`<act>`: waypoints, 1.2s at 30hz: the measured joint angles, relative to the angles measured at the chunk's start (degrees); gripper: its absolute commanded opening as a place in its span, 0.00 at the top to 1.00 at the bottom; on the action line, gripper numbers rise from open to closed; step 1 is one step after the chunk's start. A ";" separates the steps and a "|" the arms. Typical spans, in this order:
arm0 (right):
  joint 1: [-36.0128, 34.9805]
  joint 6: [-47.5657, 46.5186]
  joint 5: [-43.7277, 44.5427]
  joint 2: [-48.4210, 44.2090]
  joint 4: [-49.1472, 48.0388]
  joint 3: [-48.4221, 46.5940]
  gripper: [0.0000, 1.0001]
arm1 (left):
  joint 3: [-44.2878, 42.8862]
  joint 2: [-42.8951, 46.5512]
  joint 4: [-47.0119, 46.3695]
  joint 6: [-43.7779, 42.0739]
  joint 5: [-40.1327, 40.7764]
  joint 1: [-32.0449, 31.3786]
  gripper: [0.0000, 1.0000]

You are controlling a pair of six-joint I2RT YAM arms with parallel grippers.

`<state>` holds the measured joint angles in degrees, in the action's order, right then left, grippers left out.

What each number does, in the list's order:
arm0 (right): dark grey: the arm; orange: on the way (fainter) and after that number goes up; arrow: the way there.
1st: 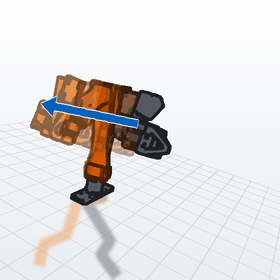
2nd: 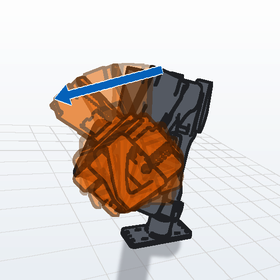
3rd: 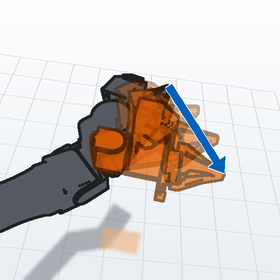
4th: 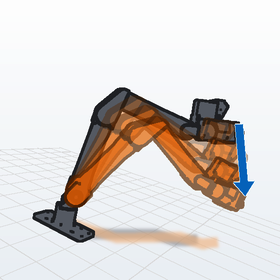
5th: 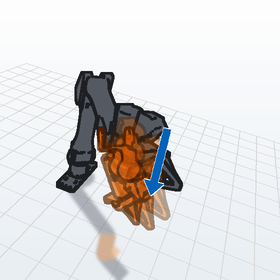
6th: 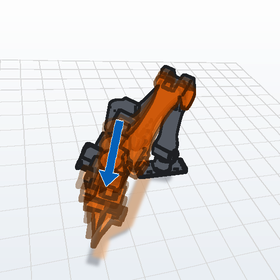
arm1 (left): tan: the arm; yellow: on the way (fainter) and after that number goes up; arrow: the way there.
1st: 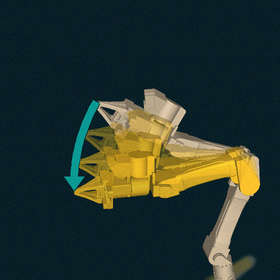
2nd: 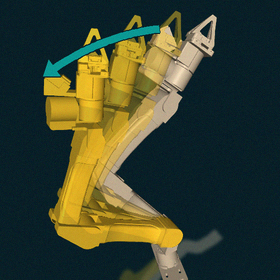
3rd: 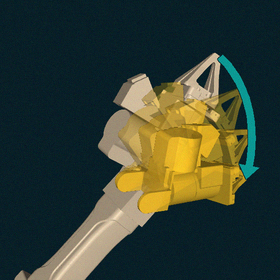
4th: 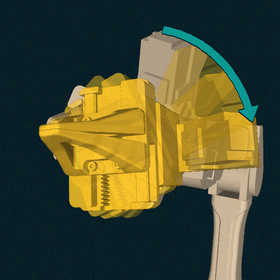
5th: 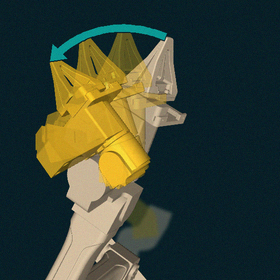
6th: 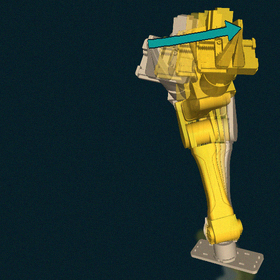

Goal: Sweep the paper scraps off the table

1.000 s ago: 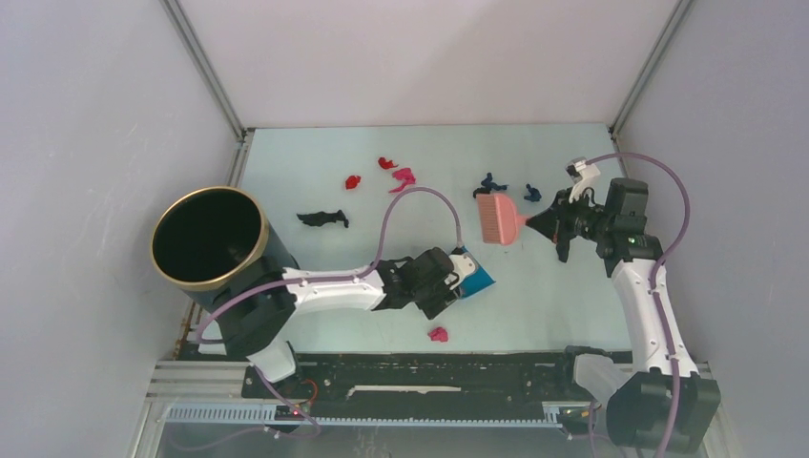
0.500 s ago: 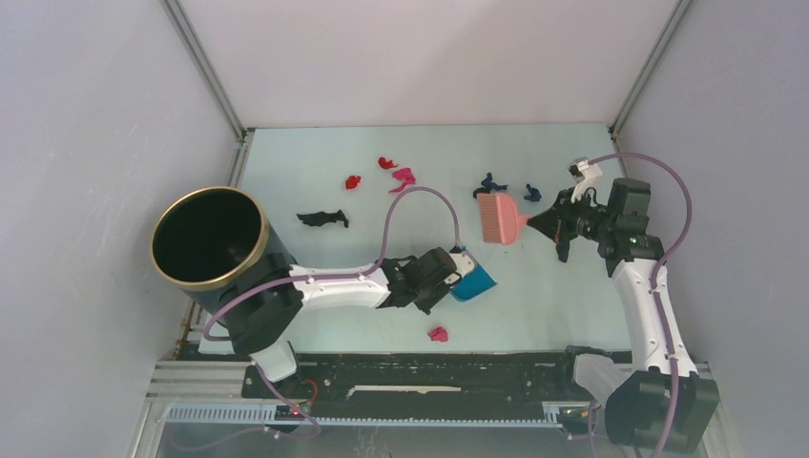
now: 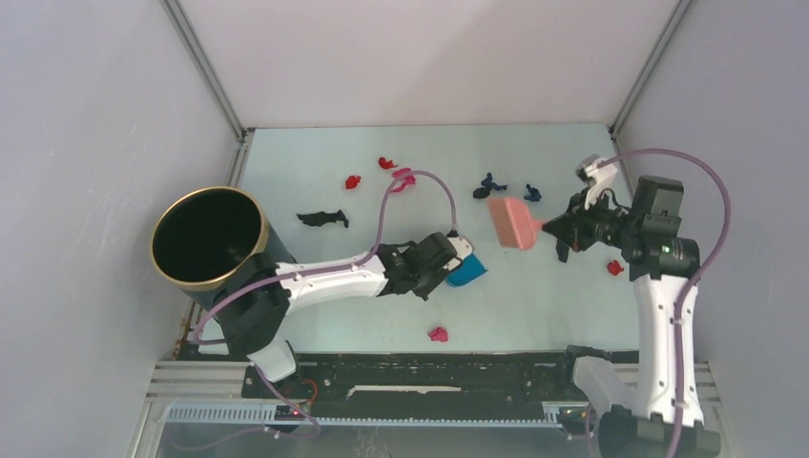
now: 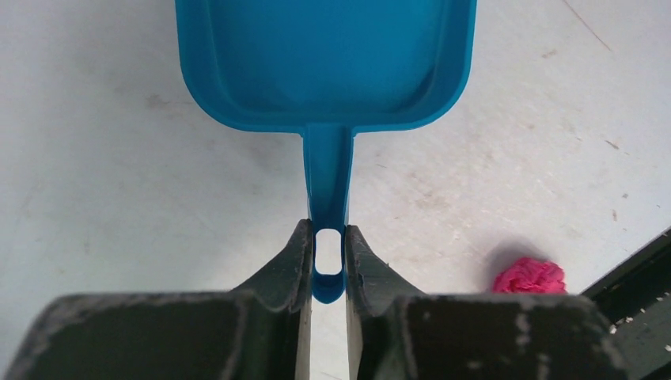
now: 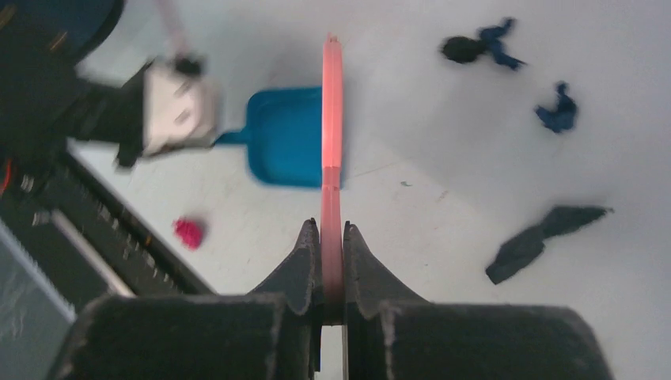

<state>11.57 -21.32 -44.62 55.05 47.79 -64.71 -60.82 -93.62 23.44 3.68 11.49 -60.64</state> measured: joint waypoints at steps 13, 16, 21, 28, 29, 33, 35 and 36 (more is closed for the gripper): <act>-28.44 -17.22 -2.47 1.16 25.07 0.24 1.00 | -4.46 1.31 5.27 5.44 1.86 11.72 1.00; -32.57 -16.63 -2.12 4.83 24.74 1.77 1.00 | -4.44 1.95 5.03 6.03 1.73 12.48 1.00; -38.82 -12.24 -1.95 9.70 21.33 2.14 1.00 | -3.28 4.22 3.56 6.43 1.68 12.52 1.00; -40.59 -3.63 -0.17 23.26 14.67 2.14 1.00 | -2.67 6.75 1.73 6.86 2.40 12.52 1.00; -40.52 -2.64 0.42 24.87 13.84 2.14 1.00 | -2.67 6.80 1.60 6.88 2.62 12.52 1.00; -39.19 1.03 3.30 29.59 10.43 2.14 1.00 | -2.67 7.08 1.51 6.91 3.93 12.52 1.00; -37.51 2.69 4.74 30.05 9.51 2.12 1.00 | -2.67 7.26 1.51 6.95 4.50 12.52 1.00; -36.26 3.48 5.33 30.05 9.25 2.03 1.00 | -2.67 7.32 1.51 6.97 4.70 12.52 1.00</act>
<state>-24.69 -17.85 -39.29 85.10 57.04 -62.67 -63.48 -86.30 24.95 10.66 16.19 -48.12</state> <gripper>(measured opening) 0.076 0.166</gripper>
